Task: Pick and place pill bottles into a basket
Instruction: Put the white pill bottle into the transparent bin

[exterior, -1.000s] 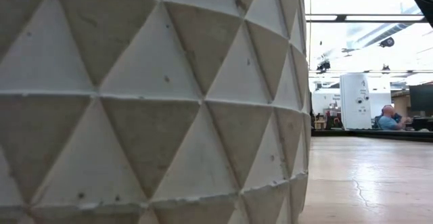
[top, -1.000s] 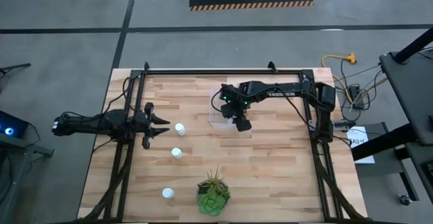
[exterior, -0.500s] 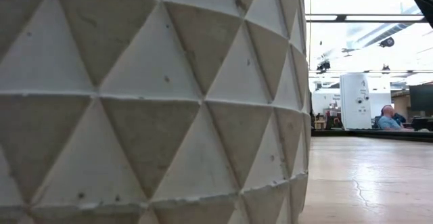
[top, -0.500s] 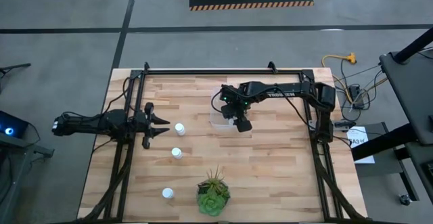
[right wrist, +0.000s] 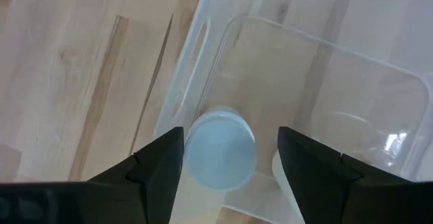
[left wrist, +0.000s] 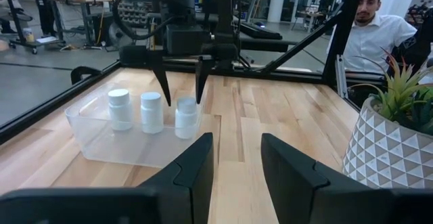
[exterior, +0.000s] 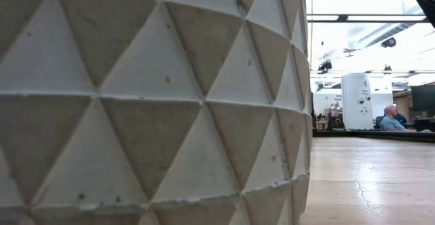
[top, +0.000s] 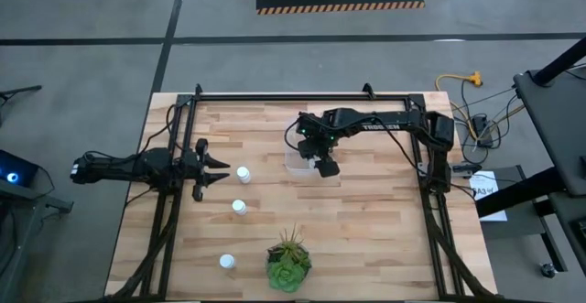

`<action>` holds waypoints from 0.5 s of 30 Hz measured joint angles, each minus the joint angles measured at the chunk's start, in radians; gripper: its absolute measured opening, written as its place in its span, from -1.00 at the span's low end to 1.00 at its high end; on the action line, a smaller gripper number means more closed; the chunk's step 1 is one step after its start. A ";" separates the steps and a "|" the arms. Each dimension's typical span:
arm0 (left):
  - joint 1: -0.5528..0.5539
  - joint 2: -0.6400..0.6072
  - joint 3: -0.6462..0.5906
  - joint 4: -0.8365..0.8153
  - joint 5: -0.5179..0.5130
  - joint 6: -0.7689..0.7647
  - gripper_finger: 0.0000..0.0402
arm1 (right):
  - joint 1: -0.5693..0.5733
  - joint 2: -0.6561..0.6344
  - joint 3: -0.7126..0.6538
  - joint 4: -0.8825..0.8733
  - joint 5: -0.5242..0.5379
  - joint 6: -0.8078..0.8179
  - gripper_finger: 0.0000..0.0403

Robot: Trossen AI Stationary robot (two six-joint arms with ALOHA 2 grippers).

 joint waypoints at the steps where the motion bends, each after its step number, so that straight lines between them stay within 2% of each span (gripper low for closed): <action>1: 0.000 0.000 0.000 0.000 0.000 0.000 -0.47 | 0.000 0.000 0.009 -0.009 0.000 0.000 0.15; 15: 0.000 0.000 0.000 0.000 0.000 0.000 -0.47 | 0.012 -0.015 0.076 -0.087 -0.005 0.021 0.13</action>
